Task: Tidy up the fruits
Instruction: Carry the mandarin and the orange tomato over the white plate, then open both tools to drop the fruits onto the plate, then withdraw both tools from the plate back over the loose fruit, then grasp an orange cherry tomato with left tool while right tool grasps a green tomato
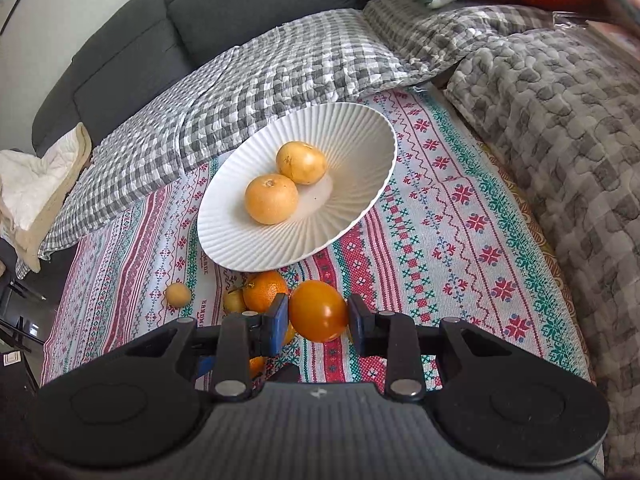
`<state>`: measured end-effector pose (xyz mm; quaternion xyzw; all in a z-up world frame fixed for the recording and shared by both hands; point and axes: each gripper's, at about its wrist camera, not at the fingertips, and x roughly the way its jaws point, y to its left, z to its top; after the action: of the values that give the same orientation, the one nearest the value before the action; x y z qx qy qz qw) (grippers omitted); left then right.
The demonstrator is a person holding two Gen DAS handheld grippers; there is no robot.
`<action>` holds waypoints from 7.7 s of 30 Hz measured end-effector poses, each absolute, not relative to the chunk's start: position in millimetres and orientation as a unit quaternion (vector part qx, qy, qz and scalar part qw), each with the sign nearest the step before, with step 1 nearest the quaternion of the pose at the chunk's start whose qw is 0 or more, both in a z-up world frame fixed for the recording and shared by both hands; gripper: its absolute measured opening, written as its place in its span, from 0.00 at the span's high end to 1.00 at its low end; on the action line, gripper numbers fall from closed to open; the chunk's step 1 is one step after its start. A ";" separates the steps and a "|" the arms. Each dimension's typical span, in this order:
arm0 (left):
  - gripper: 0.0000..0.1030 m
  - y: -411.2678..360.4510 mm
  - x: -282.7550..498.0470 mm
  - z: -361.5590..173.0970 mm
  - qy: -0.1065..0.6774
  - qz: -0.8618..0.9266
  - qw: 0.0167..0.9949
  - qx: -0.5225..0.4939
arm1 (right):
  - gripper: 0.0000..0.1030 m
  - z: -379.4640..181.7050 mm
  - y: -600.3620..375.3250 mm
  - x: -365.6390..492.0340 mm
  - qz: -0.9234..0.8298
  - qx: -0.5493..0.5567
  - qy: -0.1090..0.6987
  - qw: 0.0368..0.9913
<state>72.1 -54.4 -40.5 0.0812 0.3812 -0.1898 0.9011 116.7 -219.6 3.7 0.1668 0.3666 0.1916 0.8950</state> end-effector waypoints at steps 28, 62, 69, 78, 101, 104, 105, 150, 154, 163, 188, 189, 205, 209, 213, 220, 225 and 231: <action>0.78 -43.5 82.3 0.3 0.339 -0.176 0.921 0.076 | 0.72 9.5 -240.2 125.5 0.201 0.217 0.323 0.899; 0.77 -55.0 246.8 -17.5 0.385 -0.138 0.912 -0.022 | 0.71 -4.9 -196.3 162.8 0.209 0.099 0.252 0.940; 0.58 -51.9 236.7 -7.3 0.374 -0.134 0.917 -0.018 | 0.50 -0.2 -199.9 158.2 0.211 0.115 0.245 0.939; 0.36 -25.5 185.8 8.4 0.375 -0.122 0.919 -0.008 | 0.30 16.7 -201.0 135.1 0.214 0.089 0.241 0.942; 0.08 31.0 38.6 30.1 0.368 -0.096 0.924 0.048 | 0.06 25.2 -231.5 61.4 0.157 0.036 0.281 0.946; 0.08 30.7 27.1 25.1 0.364 -0.108 0.923 0.067 | 0.05 24.7 -236.7 56.3 0.158 0.043 0.277 0.947; 0.08 30.2 24.4 24.0 0.364 -0.112 0.922 0.073 | 0.05 24.2 -239.4 54.9 0.160 0.051 0.279 0.946; 0.07 29.4 -32.1 -6.8 0.337 -0.171 0.921 0.097 | 0.01 -17.1 -205.6 14.3 0.229 -0.044 0.244 0.941; 0.07 31.3 -34.8 -13.8 0.338 -0.172 0.920 0.099 | 0.00 -23.5 -198.6 10.8 0.248 -0.066 0.234 0.938; 0.07 44.6 -43.6 -31.7 0.340 -0.164 0.921 0.098 | 0.00 -42.3 -186.2 3.4 0.281 -0.096 0.238 0.925; 0.59 13.5 -20.9 -39.2 0.364 -0.215 0.905 0.052 | 0.17 -56.6 -172.4 33.2 0.272 -0.071 0.261 0.924; 0.61 11.6 -19.3 -39.2 0.365 -0.213 0.905 0.051 | 0.18 -55.8 -172.0 34.1 0.272 -0.071 0.260 0.924; 0.64 2.6 -4.1 -39.0 0.373 -0.181 0.909 0.030 | 0.53 -49.8 -162.6 39.9 0.277 -0.076 0.257 0.923; 0.64 1.8 -2.2 -38.6 0.375 -0.176 0.910 0.026 | 0.60 -48.5 -161.0 40.7 0.275 -0.076 0.257 0.923; 0.79 1.5 -2.3 -37.0 0.376 -0.178 0.909 0.028 | 0.71 -47.3 -161.3 41.3 0.273 -0.076 0.257 0.924; 0.80 0.7 -2.9 -36.3 0.378 -0.181 0.907 0.038 | 0.76 -45.4 -162.9 42.8 0.266 -0.078 0.260 0.925; 0.80 2.4 -1.6 -35.3 0.383 -0.180 0.905 0.037 | 0.76 -42.8 -166.7 44.4 0.261 -0.070 0.265 0.926; 0.80 1.3 -1.9 -34.1 0.383 -0.182 0.905 0.040 | 0.76 -41.7 -168.1 44.6 0.261 -0.068 0.268 0.925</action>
<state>-1.9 1.3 -34.1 0.0402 0.3835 -0.1818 0.9046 44.6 -168.1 -41.7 -0.0682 0.2675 0.2612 0.9250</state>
